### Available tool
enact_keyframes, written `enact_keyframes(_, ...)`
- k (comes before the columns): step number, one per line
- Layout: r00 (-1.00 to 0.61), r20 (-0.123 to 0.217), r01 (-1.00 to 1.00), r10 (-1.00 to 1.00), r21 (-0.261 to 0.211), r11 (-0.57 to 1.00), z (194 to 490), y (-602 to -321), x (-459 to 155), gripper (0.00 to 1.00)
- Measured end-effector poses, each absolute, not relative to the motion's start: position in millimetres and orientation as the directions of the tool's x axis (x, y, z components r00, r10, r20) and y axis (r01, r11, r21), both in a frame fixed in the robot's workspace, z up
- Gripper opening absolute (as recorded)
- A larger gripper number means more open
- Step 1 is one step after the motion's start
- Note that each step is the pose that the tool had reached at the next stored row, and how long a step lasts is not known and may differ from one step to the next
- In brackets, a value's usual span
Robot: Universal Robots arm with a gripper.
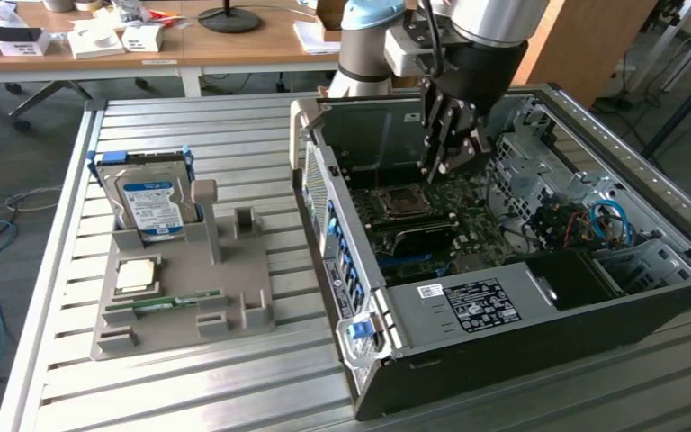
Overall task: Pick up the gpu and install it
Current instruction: 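Insert the gpu into the slot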
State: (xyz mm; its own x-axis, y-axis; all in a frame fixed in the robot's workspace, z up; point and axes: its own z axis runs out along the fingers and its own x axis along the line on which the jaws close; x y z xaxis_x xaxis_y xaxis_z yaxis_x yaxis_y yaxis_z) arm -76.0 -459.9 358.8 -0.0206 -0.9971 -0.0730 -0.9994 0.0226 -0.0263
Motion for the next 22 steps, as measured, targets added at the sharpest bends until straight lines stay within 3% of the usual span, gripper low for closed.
enact_keyframes(15,-0.021,-0.073,-0.999,-0.997,-0.025,0.022,350.6,-459.9,-75.8,0.33)
enact_keyframes(22,-0.025,-0.072,-1.0,-0.997,-0.003,0.026,350.4,-459.9,-72.0,0.33)
